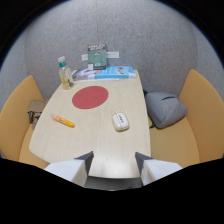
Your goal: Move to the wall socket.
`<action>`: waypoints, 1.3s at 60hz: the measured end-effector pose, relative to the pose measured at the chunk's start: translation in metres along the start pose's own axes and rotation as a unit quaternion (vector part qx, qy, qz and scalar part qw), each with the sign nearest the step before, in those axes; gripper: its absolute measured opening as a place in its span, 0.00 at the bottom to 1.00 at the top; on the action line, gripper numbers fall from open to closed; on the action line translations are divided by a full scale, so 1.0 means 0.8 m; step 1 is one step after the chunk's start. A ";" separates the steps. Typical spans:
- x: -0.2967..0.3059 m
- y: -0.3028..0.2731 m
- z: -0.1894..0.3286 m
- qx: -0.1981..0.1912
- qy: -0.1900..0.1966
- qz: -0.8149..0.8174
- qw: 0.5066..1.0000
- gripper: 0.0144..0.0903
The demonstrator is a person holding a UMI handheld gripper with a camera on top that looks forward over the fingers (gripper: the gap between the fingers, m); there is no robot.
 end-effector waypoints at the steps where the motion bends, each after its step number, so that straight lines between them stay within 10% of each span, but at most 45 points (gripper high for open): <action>1: 0.000 0.000 0.000 0.000 0.000 0.000 1.000 0.93; 78: -0.004 -0.222 0.027 0.151 0.045 -0.003 0.988 0.93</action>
